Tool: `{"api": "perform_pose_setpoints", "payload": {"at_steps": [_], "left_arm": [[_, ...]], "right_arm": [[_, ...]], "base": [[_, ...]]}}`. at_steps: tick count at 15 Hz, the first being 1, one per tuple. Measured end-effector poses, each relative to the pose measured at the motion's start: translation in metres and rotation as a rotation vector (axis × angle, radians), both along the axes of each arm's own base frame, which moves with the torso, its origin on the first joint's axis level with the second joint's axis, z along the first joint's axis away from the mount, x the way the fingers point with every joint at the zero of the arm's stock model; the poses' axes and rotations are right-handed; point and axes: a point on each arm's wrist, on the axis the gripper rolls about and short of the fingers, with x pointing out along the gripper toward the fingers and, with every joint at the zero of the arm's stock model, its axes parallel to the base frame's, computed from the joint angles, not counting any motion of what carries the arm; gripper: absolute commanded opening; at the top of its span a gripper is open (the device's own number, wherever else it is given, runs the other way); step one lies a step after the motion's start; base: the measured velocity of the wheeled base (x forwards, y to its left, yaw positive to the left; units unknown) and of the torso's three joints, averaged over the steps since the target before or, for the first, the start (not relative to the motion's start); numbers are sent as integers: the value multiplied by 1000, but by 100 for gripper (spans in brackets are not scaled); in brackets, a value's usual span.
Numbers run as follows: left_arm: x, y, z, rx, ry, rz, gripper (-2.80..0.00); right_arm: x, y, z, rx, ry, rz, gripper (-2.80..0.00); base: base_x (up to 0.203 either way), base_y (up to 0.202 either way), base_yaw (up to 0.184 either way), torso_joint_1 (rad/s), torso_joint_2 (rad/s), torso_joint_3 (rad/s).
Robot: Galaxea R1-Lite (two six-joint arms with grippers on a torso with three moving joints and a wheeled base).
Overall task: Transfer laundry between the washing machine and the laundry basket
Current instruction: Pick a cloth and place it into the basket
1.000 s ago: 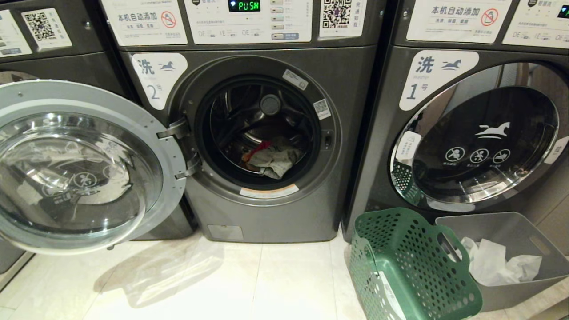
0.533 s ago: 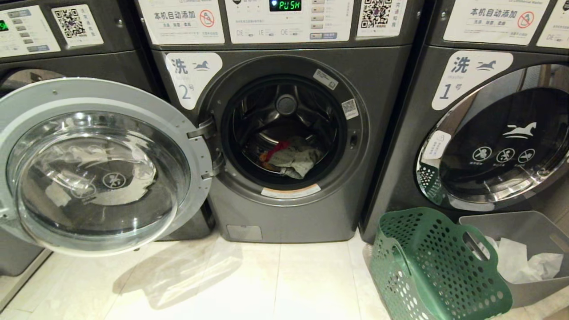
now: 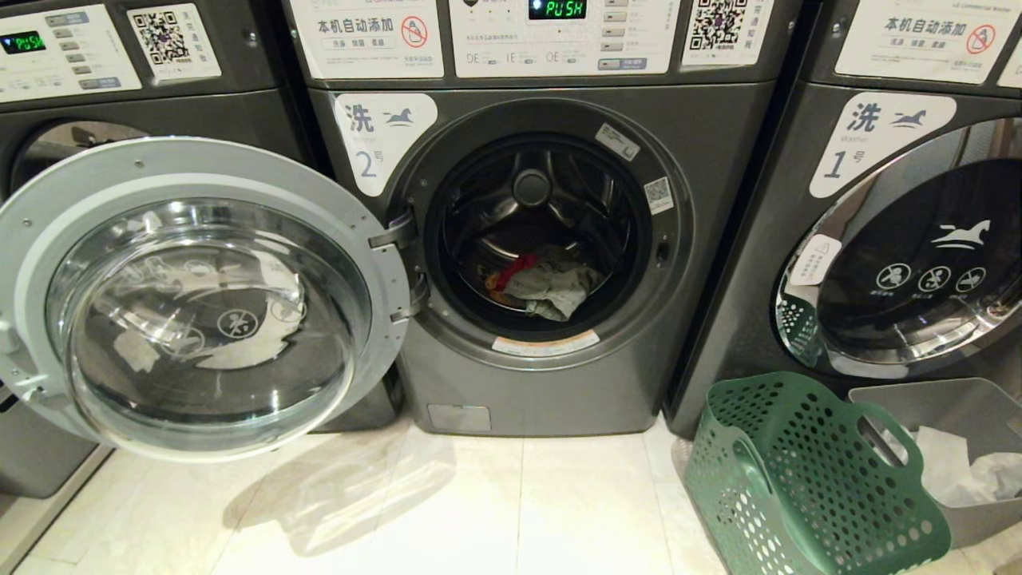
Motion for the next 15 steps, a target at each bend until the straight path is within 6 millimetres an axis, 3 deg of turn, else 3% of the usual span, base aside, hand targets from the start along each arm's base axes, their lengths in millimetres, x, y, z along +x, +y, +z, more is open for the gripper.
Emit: {"api": "perform_pose_setpoints", "payload": {"at_steps": [4, 15], "left_arm": [[0, 0, 0, 0, 4, -1, -280], [0, 0, 0, 0, 2, 0, -280]], "right_arm": [[0, 0, 0, 0, 0, 0, -280], [0, 0, 0, 1, 0, -1, -280]], "base": [[16, 0, -2, -1, 1, 1], [191, 0, 0, 4, 2, 1]]}}
